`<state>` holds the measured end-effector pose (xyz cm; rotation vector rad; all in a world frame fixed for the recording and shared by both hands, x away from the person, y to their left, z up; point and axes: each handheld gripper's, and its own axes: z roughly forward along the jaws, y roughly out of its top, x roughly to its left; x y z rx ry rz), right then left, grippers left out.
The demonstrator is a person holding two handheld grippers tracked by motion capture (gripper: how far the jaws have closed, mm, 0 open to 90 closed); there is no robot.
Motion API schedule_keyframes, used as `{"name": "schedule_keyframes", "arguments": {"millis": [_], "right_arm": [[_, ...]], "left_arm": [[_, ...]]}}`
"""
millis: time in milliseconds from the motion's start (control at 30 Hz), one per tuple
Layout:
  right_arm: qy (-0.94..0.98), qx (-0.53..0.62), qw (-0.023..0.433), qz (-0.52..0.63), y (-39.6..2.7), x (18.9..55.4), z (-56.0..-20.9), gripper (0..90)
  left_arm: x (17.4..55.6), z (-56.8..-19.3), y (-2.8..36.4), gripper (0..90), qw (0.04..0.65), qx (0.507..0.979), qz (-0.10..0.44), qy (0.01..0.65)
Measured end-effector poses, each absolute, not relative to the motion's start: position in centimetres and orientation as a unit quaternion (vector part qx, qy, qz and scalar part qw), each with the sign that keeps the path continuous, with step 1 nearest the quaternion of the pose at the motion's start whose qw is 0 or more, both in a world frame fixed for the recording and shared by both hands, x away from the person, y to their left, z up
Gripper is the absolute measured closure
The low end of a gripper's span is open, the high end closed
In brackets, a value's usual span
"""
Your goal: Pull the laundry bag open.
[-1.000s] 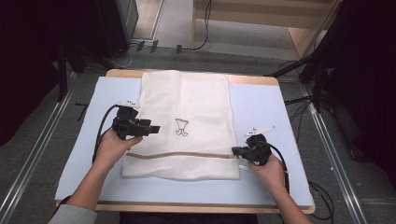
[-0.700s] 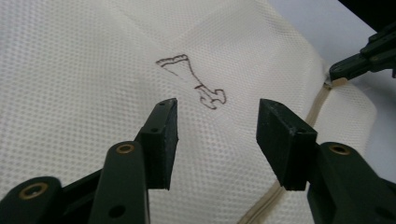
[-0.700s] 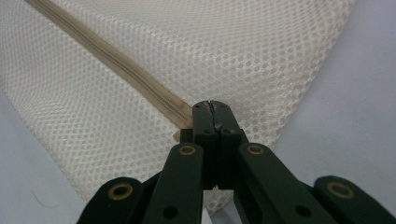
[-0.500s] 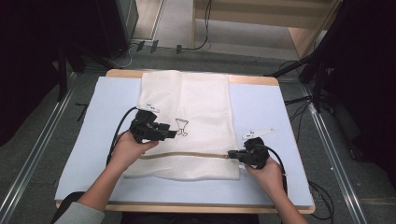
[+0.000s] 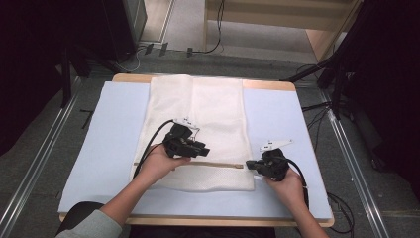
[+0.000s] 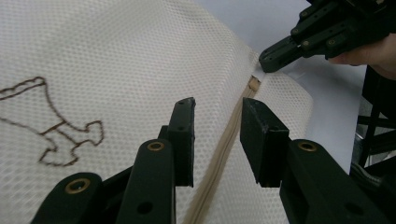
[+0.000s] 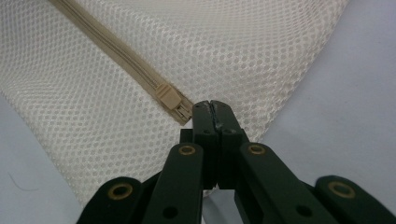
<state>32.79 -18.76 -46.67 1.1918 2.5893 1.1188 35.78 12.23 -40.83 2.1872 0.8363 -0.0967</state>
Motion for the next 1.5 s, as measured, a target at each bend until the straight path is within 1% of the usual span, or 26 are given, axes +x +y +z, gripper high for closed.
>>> {"name": "schedule_keyframes", "arguments": {"millis": [267, 467, 700, 833, 1133, 1500], "right_arm": [[0.844, 0.377, 0.038, 0.380, -19.0, 32.9, -47.4, 90.0], [0.846, 0.369, 0.042, 0.382, -19.0, 32.8, -47.4, 90.0], [0.846, 0.371, 0.041, 0.381, -19.0, 32.8, -47.4, 90.0], [0.845, 0.373, 0.041, 0.381, -19.0, 32.8, -47.4, 90.0], [0.845, 0.373, 0.041, 0.380, -19.0, 32.8, -47.4, 90.0], [0.845, 0.373, 0.041, 0.381, -19.0, 32.8, -47.4, 90.0]], "left_arm": [[35.7, -41.9, 9.0, 67.6, 0.381, 0.866, -0.059, 0.318], [35.4, -43.2, 6.8, 67.6, 0.365, 0.874, -0.065, 0.313], [35.4, -44.6, 4.5, 70.2, 0.348, 0.881, -0.069, 0.314], [35.7, -45.3, 3.9, 72.1, 0.340, 0.884, -0.065, 0.315], [35.9, -45.7, 2.7, 73.2, 0.339, 0.884, -0.072, 0.315], [35.5, -45.6, 2.1, 79.3, 0.343, 0.882, -0.065, 0.317]]}}
